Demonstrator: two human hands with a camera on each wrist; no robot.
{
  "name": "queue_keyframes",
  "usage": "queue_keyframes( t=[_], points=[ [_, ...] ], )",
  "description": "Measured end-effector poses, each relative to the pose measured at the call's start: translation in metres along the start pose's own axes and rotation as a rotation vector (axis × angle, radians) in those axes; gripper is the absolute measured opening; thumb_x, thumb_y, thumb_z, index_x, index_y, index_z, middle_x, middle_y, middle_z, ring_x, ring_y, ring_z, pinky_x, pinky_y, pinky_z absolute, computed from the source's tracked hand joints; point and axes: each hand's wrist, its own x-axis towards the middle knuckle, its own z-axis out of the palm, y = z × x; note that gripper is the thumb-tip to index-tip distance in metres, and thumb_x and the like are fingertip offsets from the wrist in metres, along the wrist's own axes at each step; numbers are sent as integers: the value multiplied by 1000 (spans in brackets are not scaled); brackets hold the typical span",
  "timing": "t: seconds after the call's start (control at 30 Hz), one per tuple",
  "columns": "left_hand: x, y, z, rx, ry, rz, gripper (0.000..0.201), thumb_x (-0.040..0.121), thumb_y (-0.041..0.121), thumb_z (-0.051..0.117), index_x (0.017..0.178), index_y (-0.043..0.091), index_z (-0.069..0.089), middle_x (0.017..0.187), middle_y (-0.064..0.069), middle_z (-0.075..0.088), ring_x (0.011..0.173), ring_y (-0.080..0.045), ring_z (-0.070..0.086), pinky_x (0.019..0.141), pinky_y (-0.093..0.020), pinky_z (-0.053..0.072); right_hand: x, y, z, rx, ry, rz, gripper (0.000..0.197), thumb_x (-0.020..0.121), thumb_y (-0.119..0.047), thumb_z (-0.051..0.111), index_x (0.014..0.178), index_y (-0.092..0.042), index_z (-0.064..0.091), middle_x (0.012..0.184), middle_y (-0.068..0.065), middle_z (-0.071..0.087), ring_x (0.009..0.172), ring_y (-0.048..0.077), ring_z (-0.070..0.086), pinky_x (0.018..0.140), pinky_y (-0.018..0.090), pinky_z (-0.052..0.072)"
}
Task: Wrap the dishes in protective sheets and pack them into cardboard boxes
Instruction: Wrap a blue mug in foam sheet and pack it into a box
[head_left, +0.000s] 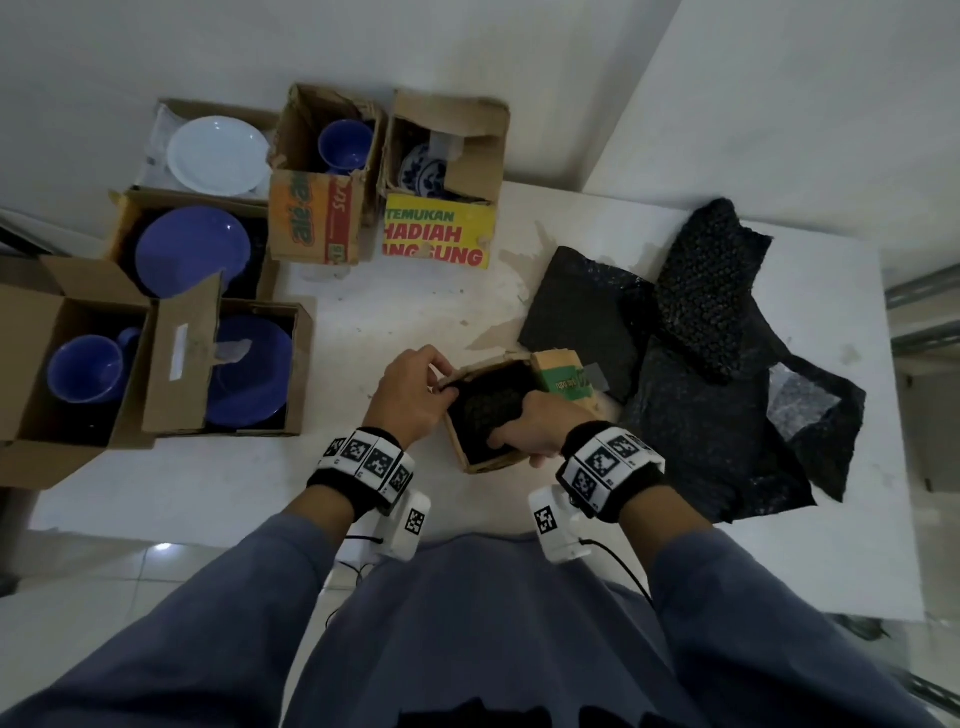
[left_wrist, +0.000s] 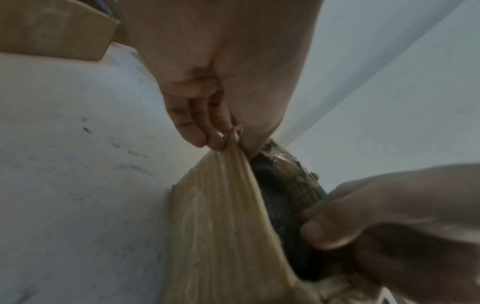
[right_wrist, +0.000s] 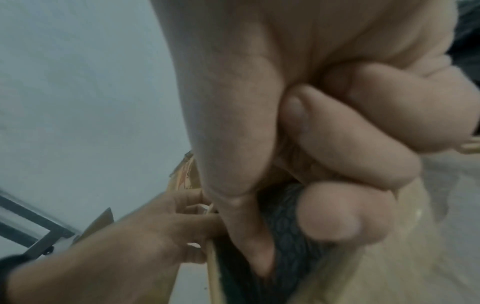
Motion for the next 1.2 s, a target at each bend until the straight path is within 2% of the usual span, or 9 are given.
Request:
queue_keyframes(
  t=[0.17, 0.37, 0.5, 0.63, 0.8, 0.9, 0.97, 1.07, 1.2],
  points=[
    [3, -1, 5, 22, -14, -31, 18, 81, 20, 73, 86, 27, 57, 90, -2, 56, 78, -21, 59, 70, -36, 51, -1, -9, -9, -102, 109, -118, 45, 85, -48, 67, 105, -9, 59, 81, 6, 69, 64, 17, 63, 53, 26, 46],
    [5, 1, 11, 85, 9, -59, 16, 84, 23, 70, 90, 25, 55, 95, -1, 55, 79, -22, 56, 65, -32, 45, 3, -22, -1, -344, 117, -243, 69, 85, -52, 63, 145, -25, 41, 123, 7, 60, 105, 27, 61, 87, 39, 52],
    [3, 1, 14, 133, -30, -101, 18, 86, 29, 67, 95, 27, 51, 97, 0, 58, 83, -24, 57, 64, -33, 45, 5, -22, 4, -402, 119, -240, 72, 85, -50, 64, 146, -25, 34, 116, 7, 61, 101, 28, 60, 75, 34, 44],
    [4, 9, 14, 272, -19, -129, 19, 86, 26, 63, 97, 25, 49, 99, 1, 56, 82, -26, 54, 66, -34, 39, 4, -29, 3, -436, 194, -254, 55, 84, -50, 62, 128, -21, 49, 100, 2, 59, 82, 24, 53, 69, 33, 41],
    [14, 20, 12, 410, -55, -134, 21, 84, 17, 62, 96, 20, 45, 99, -6, 59, 80, -32, 53, 70, -38, 37, 4, -38, 8, -503, 238, -286, 41, 89, -49, 55, 112, -15, 54, 101, 5, 64, 85, 26, 61, 69, 33, 45],
    [15, 23, 10, 432, -73, -110, 22, 82, 14, 62, 98, 17, 48, 101, -8, 60, 88, -35, 58, 70, -37, 35, 0, -38, 6, -490, 259, -281, 31, 92, -47, 52, 95, -16, 57, 90, 1, 61, 78, 23, 58, 68, 32, 44],
    [14, 22, 10, 436, -74, -95, 23, 82, 13, 62, 99, 17, 48, 101, -8, 58, 87, -34, 57, 68, -36, 35, -3, -36, 2, -501, 251, -260, 33, 91, -48, 54, 100, -17, 56, 94, 2, 60, 84, 24, 59, 70, 32, 42],
    [13, 16, 11, 397, -70, -81, 21, 83, 17, 62, 96, 18, 45, 97, -7, 58, 76, -30, 50, 64, -35, 35, 2, -30, 1, -491, 188, -224, 55, 84, -51, 63, 125, -17, 50, 113, 5, 62, 103, 27, 62, 75, 34, 40],
    [12, 13, 3, 362, -133, -73, 25, 85, 33, 66, 98, 21, 48, 92, 1, 55, 82, -26, 54, 64, -32, 37, 12, -31, 2, -387, 120, -200, 64, 82, -55, 64, 131, -17, 46, 115, 6, 62, 98, 26, 60, 78, 34, 44]
  ],
)
